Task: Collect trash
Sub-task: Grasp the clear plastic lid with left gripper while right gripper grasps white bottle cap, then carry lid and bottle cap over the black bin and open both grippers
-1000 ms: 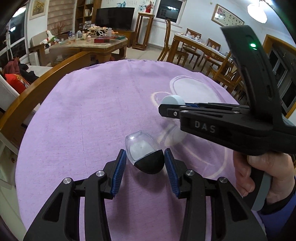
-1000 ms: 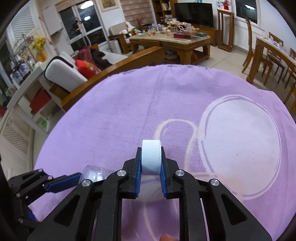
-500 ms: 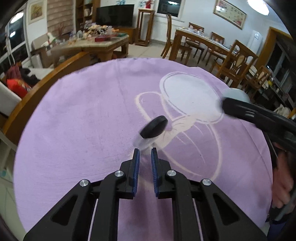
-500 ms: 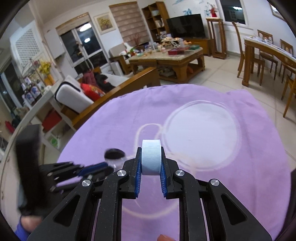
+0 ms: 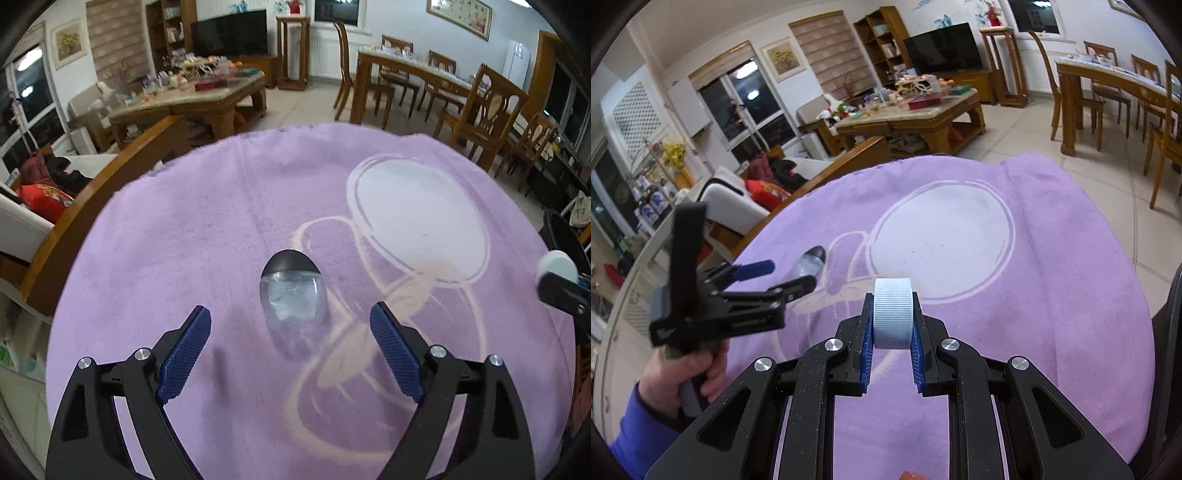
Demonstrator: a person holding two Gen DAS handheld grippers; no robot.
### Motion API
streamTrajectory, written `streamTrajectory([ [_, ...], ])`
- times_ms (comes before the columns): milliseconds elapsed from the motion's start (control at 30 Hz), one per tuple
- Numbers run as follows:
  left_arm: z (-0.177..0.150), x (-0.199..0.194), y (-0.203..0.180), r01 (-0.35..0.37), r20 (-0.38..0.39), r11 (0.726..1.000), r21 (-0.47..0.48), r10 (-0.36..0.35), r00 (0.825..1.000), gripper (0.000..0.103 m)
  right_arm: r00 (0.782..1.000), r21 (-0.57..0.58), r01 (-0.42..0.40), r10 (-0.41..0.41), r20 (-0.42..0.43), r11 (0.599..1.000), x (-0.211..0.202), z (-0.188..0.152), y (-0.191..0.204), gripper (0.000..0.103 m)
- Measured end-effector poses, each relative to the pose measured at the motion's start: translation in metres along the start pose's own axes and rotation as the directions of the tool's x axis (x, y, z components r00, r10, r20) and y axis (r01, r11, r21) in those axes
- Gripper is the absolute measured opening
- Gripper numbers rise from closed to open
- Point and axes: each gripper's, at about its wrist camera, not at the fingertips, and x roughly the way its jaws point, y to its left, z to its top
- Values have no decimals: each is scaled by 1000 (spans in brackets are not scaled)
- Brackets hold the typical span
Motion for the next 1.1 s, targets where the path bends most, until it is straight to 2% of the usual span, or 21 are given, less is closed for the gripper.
streamTrajectory([
  [67,4,9,2,9,-13,1000,4,-9,1000,84,1000,0,1,-1,-3,1000,3,1,1,18],
  [133,5,13,2,-19,-11,1000,22,20,1000,74,1000,1,4,-4,-9,1000,6,0,-1,18],
  [200,7,11,1,-23,3,999,22,22,1000,58,1000,3,9,-9,-12,1000,8,-1,-2,18],
  [233,8,10,1,-29,6,999,20,28,1000,39,1000,4,10,-10,-14,1000,10,0,-1,18],
  [400,3,6,3,-31,13,999,12,31,999,39,1000,12,4,-4,-8,1000,13,2,4,18],
  [500,3,0,0,26,20,1000,-18,-25,999,39,1000,17,-6,6,1,1000,9,1,2,18],
  [600,5,-16,-19,35,53,999,7,-35,998,39,1000,27,-13,12,25,1000,-3,3,-6,18],
  [767,7,-50,-71,101,115,992,80,-110,987,39,995,65,-9,2,96,998,-38,1,-26,18],
  [867,8,-66,-110,149,144,980,134,-168,975,39,989,94,8,-22,148,996,-69,-1,-46,18],
  [1100,12,-83,-211,236,171,933,271,-288,942,39,962,188,84,-129,241,979,-144,-22,-113,18],
])
